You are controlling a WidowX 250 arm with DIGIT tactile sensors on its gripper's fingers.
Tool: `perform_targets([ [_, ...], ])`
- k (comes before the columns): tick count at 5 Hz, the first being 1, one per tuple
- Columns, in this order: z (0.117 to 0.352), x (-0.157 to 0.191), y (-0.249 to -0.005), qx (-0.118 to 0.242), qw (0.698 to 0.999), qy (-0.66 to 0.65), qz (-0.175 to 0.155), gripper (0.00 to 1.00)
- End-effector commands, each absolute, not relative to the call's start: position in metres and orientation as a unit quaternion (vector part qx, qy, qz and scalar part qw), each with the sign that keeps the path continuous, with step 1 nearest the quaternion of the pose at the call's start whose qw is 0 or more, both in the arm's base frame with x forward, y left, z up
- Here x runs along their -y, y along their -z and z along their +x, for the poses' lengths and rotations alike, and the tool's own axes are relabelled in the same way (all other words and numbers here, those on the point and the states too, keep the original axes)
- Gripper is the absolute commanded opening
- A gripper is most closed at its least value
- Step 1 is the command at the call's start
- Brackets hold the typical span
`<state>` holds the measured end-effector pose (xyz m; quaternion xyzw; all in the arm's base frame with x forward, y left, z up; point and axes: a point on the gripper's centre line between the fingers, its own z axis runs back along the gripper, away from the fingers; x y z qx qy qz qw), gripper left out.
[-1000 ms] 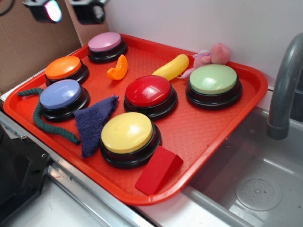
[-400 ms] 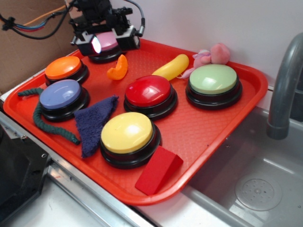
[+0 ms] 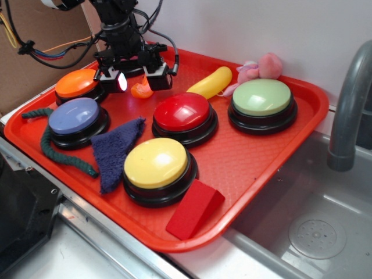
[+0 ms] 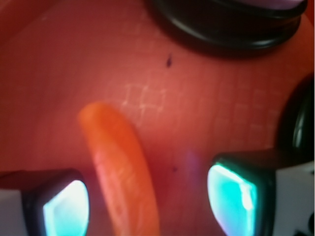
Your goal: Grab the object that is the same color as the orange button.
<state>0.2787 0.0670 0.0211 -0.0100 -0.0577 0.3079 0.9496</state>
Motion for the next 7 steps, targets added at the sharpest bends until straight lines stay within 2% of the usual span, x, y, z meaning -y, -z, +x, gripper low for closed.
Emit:
perform_targets([
  [1, 0.285, -0.072, -0.025, 0.079, 0.949, -0.306, -0.005, 0.0],
  [2, 0.284, -0.07, -0.034, 0.073, 0.95, -0.303, -0.009, 0.0],
  [3, 0.279, -0.068, -0.06, 0.078, 0.952, -0.296, -0.014, 0.0],
  [4, 0.271, -0.059, -0.103, 0.071, 0.968, -0.239, -0.014, 0.0],
  [5, 0.254, -0.047, -0.131, 0.055, 0.985, -0.161, -0.012, 0.0],
  [7, 0.202, -0.018, -0.15, 0.038, 0.998, -0.029, -0.028, 0.0],
])
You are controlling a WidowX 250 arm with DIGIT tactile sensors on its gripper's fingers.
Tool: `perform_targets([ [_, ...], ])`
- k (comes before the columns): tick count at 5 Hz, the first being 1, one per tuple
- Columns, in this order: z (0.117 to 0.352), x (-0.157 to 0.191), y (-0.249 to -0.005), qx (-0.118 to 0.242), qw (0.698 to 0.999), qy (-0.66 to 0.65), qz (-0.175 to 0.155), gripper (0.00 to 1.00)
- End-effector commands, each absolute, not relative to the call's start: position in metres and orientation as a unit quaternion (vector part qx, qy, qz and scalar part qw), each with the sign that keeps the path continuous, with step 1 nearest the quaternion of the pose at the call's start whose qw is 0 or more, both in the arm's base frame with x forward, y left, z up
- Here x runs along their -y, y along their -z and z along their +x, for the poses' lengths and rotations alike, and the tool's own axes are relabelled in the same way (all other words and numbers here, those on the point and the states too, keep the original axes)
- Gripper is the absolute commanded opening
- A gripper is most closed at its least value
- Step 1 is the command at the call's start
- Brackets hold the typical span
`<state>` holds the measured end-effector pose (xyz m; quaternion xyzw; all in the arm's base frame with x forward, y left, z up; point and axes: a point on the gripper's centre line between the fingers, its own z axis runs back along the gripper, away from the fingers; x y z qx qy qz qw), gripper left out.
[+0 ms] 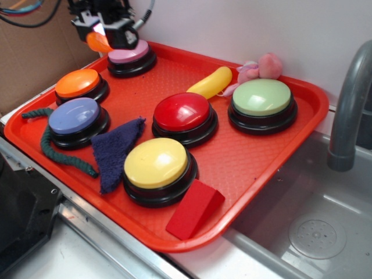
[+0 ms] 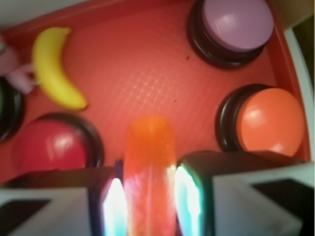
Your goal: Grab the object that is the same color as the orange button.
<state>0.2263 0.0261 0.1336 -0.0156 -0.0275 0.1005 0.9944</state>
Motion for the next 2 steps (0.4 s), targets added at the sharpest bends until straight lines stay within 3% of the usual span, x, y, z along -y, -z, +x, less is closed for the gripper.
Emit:
perform_targets([
  [1, 0.1905, -0.0068, -0.1437, 0.033, 0.999, -0.015, -0.008, 0.0],
  [2, 0.1903, -0.0022, -0.1358, 0.007, 1.0, -0.009, 0.016, 0.0],
])
